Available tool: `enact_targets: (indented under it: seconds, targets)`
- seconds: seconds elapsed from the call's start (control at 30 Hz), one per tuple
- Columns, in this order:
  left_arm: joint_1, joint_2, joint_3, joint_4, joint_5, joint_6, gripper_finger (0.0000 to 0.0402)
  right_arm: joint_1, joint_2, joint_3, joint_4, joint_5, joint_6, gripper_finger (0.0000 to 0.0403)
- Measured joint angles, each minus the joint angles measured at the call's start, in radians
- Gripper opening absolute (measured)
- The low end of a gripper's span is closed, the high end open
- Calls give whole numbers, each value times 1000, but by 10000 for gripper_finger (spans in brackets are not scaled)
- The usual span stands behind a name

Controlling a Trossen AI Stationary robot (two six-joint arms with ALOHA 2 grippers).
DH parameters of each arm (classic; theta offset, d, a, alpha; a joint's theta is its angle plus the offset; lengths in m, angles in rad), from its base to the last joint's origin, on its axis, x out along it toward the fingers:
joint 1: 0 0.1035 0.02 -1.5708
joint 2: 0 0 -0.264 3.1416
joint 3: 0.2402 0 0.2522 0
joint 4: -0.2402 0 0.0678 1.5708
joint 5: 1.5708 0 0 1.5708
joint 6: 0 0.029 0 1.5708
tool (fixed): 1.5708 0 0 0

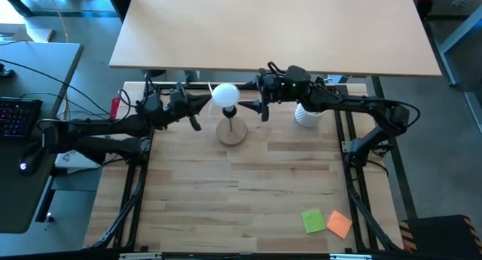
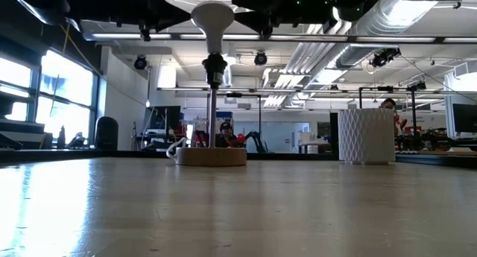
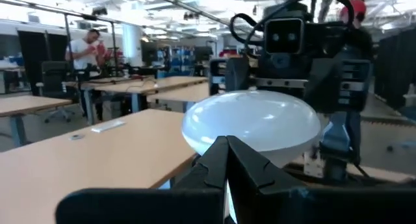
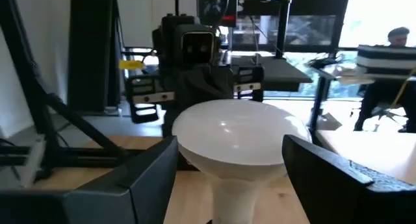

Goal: Screw lightbulb
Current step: Insert the lightbulb into the lamp

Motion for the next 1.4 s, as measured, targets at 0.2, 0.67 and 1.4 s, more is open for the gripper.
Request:
enact_targets:
  seconds: [0.2,0.67,1.4]
  targets:
    - [22,52,2,48,-63,7,0,28,-33,2,-57,-79,25,273]
    - [-47,-92,1,-153,-125,64,0,63,-126,0,-244,145,-49,273]
    - [-160,8,1,-37,-358,185,0,193,-162,-1,-390,203,-157,273]
